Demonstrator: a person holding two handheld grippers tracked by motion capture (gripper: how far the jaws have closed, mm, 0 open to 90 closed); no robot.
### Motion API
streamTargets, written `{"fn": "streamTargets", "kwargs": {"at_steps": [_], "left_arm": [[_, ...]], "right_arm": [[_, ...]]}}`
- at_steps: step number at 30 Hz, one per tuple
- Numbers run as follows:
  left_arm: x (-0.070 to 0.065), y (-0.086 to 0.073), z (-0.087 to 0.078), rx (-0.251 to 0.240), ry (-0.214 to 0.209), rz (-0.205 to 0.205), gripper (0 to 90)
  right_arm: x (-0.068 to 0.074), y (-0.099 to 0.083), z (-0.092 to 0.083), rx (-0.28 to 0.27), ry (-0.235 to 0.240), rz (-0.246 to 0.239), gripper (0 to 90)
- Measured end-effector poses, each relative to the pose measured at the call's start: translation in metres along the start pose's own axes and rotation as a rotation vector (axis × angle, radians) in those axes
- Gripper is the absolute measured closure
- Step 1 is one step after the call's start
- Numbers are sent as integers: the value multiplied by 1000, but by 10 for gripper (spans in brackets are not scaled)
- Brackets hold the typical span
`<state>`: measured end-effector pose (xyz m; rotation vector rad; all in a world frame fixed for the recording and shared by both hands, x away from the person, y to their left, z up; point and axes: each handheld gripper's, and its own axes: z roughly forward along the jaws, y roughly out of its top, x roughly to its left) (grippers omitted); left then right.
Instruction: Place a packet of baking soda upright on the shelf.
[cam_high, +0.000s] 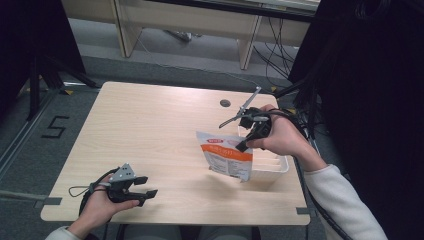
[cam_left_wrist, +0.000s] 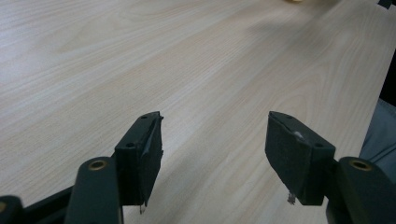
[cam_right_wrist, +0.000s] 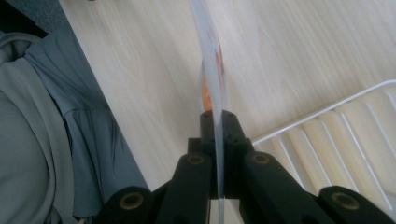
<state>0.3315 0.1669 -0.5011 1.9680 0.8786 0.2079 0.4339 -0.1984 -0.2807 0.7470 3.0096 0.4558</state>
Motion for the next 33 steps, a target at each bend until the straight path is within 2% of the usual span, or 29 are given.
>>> {"fn": "streamTargets", "kwargs": {"at_steps": [1,2,3,5,7,10,11,12,15,19,33], "left_arm": [[0,0,0,0,0,0,359],[0,0,0,1,0,0,359],[0,0,0,0,0,-1,359],[0,0,0,1,0,0,359],[0,0,0,1,0,0,359],[0,0,0,0,0,-2,359],[0,0,0,8,2,2,359],[0,0,0,5,1,-2,359],[1,0,0,10,-2,4,359],[1,0,0,9,-2,3,359],[1,0,0,12,-3,4,359]], "right_arm": [[-1,0,-3,-3,0,-4,900],[-1,0,-4,-1,-4,15,900],[-3,0,-6,-9,-7,-3,900],[-6,-1,-13,-16,-18,11,900],[-7,-1,-14,-20,-12,4,900],[-9,-1,-19,-26,-15,27,900],[-11,-1,-20,-33,-16,9,900],[-11,-1,-22,-33,-20,31,900],[-15,-1,-26,-43,-26,12,900],[-18,-2,-32,-47,-38,26,900],[-33,-6,-38,-43,-52,12,900]]}}
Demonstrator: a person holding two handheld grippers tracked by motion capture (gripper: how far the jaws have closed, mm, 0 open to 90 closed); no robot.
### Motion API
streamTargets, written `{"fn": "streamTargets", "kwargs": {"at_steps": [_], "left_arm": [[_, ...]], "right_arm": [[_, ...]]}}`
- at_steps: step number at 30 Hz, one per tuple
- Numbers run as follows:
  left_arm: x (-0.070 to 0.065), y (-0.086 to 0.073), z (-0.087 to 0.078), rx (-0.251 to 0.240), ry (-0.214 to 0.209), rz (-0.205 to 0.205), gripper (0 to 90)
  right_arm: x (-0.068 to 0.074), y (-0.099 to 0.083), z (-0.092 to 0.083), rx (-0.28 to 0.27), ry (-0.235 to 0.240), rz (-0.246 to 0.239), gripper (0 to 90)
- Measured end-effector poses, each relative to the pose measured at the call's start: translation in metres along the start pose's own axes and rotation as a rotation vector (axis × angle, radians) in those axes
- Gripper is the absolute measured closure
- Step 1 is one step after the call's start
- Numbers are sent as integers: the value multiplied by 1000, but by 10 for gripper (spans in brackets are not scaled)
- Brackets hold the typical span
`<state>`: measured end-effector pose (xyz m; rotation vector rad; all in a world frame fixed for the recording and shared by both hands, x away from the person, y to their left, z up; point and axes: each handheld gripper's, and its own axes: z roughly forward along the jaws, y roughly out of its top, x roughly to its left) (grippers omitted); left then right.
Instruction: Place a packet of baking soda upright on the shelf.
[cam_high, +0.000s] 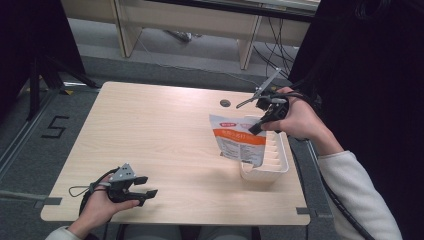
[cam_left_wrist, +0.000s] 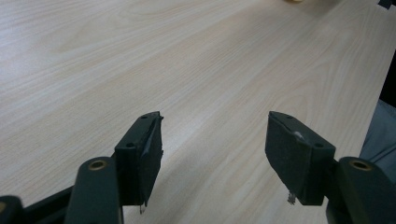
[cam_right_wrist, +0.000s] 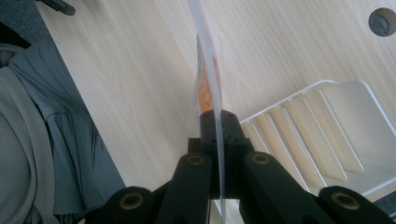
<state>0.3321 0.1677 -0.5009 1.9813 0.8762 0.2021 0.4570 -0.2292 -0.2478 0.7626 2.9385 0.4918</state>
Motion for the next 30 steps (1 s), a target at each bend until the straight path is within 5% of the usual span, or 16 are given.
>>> {"fn": "streamTargets", "kwargs": {"at_steps": [10,26,30], "left_arm": [[0,0,1,-3,-3,-6,359],[0,0,1,-2,-1,-6,359],[0,0,0,2,0,-1,359]], "right_arm": [[-16,-8,-2,3,30,-50,900],[-34,-18,-6,29,21,-34,900],[-40,-20,-9,28,12,-61,900]]}}
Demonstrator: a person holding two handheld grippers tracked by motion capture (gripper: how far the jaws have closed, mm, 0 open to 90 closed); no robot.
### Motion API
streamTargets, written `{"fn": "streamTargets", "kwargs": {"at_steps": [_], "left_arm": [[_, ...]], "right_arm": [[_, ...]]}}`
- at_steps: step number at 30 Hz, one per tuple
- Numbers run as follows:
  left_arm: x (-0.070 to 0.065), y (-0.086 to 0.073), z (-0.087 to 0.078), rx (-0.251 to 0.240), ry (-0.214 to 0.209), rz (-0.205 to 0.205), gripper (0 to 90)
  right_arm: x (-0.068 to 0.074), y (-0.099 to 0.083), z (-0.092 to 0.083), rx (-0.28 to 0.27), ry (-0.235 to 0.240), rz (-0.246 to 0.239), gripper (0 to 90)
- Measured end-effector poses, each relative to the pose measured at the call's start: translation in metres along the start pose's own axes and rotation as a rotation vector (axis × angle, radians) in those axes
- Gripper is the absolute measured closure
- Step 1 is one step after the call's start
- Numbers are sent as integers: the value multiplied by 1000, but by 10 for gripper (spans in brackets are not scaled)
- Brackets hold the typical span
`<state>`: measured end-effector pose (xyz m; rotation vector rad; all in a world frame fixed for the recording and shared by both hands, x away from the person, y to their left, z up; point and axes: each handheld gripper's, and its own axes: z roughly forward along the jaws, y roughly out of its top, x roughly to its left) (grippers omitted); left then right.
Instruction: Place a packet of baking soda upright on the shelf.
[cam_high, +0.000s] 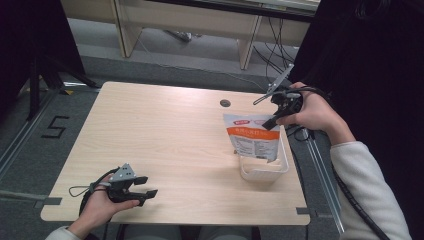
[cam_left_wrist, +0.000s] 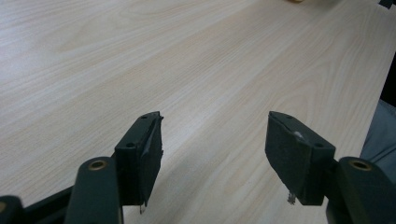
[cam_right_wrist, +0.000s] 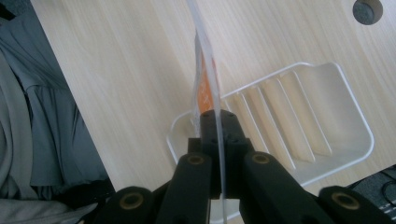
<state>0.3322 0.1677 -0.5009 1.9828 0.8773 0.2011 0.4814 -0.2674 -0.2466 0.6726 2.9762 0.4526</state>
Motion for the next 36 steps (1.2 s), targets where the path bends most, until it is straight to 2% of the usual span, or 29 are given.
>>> {"fn": "streamTargets", "kwargs": {"at_steps": [1,2,3,4,6,7,8,9,12,13,16,17,18,19,25,26,29,31,36], "left_arm": [[0,0,1,-10,5,-1,359],[0,0,0,-4,7,0,359],[-1,0,1,-10,1,-5,359],[0,0,0,-3,4,2,359],[0,0,0,-4,4,0,359],[0,0,0,-5,2,0,359],[0,0,0,-3,5,0,359],[0,0,1,-9,5,-1,359],[-1,0,1,-11,4,-5,359],[-1,0,1,-14,4,-6,359],[0,0,0,0,1,-1,359],[0,0,0,0,0,-1,359],[0,0,0,-2,2,-1,359],[0,0,0,0,0,0,359],[0,0,0,0,0,0,359],[0,0,0,0,0,-1,359],[0,0,0,-10,5,-1,359],[0,0,0,-6,4,0,359],[0,0,0,-2,2,-1,359]], "right_arm": [[-1,-1,-1,4,3,0,900],[0,-2,-1,7,9,22,900],[-3,-3,-2,5,2,0,900],[-3,-4,-2,7,-5,19,900],[-5,-6,-2,4,-3,7,900],[-5,-8,-3,7,3,24,900],[-6,-9,-3,9,3,12,900],[-6,-10,-4,18,-3,26,900],[-7,-12,-4,22,0,27,900],[-9,-13,-4,17,-5,11,900],[-10,-15,-4,22,-7,24,900],[-12,-15,-3,13,-2,-13,900],[-11,-16,-4,24,-3,15,900],[-11,-16,-3,27,-3,18,900],[-12,-16,-2,33,3,22,900],[-13,-16,-2,34,4,7,900],[-12,-16,-2,40,10,28,900],[-13,-16,-2,41,6,19,900],[-14,-18,-1,55,-1,37,900]]}}
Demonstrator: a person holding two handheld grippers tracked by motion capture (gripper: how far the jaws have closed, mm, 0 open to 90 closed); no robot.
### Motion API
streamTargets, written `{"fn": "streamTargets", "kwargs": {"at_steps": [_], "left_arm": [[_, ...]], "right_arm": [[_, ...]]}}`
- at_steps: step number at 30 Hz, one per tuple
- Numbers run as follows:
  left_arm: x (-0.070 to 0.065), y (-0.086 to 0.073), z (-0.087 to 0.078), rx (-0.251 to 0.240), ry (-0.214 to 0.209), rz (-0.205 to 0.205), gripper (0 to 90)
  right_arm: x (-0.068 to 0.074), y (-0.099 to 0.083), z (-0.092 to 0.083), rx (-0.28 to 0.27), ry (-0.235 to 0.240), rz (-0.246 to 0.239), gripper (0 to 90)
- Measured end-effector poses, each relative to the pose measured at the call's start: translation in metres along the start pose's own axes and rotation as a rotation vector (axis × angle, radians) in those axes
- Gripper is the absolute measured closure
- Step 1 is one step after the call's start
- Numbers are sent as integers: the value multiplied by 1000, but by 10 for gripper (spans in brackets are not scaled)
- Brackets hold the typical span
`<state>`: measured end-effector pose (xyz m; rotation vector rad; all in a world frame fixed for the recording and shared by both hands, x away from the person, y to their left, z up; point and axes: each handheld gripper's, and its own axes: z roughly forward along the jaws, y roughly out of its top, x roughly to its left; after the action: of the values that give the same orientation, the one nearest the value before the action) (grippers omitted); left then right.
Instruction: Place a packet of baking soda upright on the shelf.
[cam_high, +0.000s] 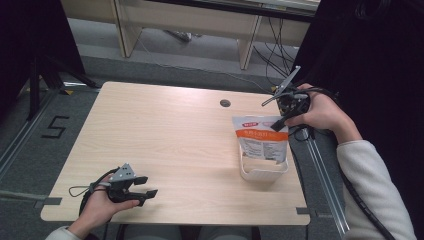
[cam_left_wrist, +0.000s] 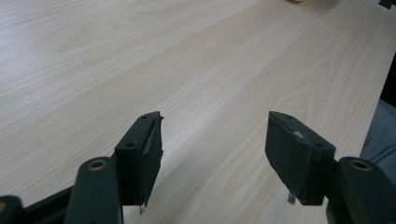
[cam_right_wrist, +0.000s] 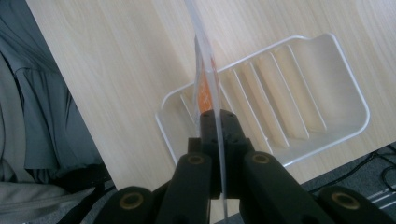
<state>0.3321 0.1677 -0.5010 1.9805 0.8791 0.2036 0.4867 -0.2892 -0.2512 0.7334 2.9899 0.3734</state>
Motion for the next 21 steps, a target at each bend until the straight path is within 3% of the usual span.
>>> {"fn": "streamTargets", "kwargs": {"at_steps": [6,8,11,15,21], "left_arm": [[0,0,0,-7,3,0,359],[0,0,0,0,0,0,359],[0,0,0,2,-2,1,359],[0,0,0,3,-3,-1,359],[0,0,0,3,-3,0,359]], "right_arm": [[-3,-2,1,-5,5,-43,900],[-2,-2,2,4,5,-21,900],[-4,-2,3,7,1,-38,900],[-4,-2,4,19,-13,-23,900],[-2,-1,5,14,-3,-47,900]]}}
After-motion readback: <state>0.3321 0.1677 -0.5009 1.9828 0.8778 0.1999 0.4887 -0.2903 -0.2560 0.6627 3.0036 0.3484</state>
